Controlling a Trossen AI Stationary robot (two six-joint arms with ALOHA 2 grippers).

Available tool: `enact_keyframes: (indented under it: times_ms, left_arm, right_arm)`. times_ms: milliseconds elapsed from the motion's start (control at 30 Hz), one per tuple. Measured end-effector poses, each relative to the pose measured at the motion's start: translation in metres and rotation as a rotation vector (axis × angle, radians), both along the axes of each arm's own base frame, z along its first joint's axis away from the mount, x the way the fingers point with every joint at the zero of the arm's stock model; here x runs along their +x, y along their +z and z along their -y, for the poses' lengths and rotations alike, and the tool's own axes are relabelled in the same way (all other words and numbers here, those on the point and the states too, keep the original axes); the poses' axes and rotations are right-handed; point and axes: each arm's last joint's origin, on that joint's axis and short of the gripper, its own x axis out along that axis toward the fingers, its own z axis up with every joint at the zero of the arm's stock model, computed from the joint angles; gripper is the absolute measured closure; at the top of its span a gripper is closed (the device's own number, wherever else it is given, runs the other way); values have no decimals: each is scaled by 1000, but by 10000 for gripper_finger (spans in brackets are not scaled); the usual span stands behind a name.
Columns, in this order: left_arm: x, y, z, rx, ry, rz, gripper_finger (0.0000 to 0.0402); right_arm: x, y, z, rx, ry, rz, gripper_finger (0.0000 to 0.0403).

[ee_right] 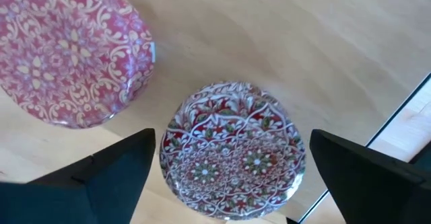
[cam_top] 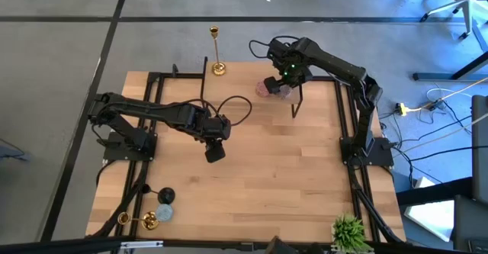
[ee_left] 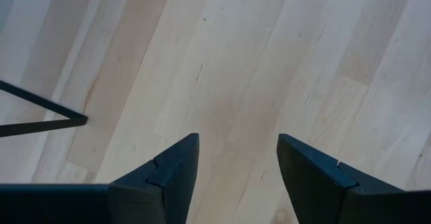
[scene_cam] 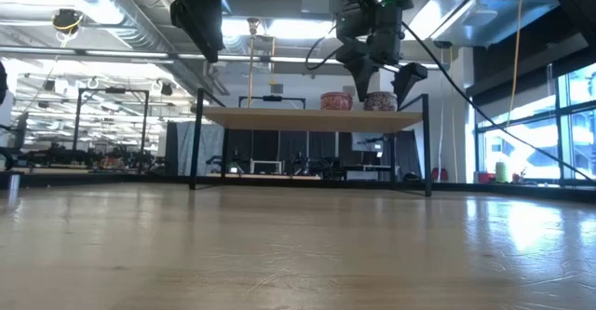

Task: Pick & Place candle stick holders
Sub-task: Put the black brass candlestick on the shelf

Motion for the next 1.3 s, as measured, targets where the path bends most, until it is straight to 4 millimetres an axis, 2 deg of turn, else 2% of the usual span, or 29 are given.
enact_keyframes:
  times_ms: [133, 267, 567, 767, 900, 1033, 1167, 1300]
  left_arm:
    - [0, 0, 0, 0, 0, 0, 203]
    - [0, 0, 0, 0, 0, 0, 203]
    - [0, 0, 0, -8, 3, 0, 203]
    - [0, 0, 0, -6, 0, -1, 203]
    - [0, 0, 0, -5, -2, 0, 203]
    - [0, 0, 0, -1, -15, -5, 203]
    - [-1, 0, 0, 4, -28, -19, 203]
    - [-4, -1, 0, 6, -30, -50, 203]
  right_arm:
    - [-2, 2, 5, -14, -13, 14, 4]
    - [1, 17, 12, -73, -21, 86, 4]
    - [10, 86, 18, -316, -12, 369, 4]
    - [14, 117, 4, -254, 54, 553, 4]
    - [21, 129, -18, -101, 194, 689, 4]
    - [29, 138, -52, 40, 334, 769, 4]
    - [34, 139, -101, 146, 479, 728, 4]
    - [33, 132, -154, 213, 607, 586, 4]
